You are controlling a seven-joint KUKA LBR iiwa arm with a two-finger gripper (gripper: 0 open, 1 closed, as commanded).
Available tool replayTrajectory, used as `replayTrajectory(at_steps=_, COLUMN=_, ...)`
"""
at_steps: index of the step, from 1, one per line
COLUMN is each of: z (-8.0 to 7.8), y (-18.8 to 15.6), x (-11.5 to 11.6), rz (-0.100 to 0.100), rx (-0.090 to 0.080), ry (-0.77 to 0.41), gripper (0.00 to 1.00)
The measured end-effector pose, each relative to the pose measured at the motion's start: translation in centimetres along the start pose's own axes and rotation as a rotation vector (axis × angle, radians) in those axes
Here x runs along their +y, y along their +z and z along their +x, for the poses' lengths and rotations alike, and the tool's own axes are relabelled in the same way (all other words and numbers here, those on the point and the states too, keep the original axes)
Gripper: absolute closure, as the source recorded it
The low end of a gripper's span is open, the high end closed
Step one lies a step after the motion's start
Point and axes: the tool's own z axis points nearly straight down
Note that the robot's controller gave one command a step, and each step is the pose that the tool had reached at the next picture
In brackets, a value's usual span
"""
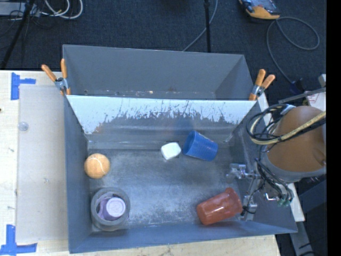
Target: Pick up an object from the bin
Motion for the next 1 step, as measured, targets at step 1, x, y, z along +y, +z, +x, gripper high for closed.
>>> replayTrajectory(at_steps=1, z=-0.2, y=-0.39, x=0.02, rz=0.002, rx=-0.007, ry=-0.004, gripper=0.0)
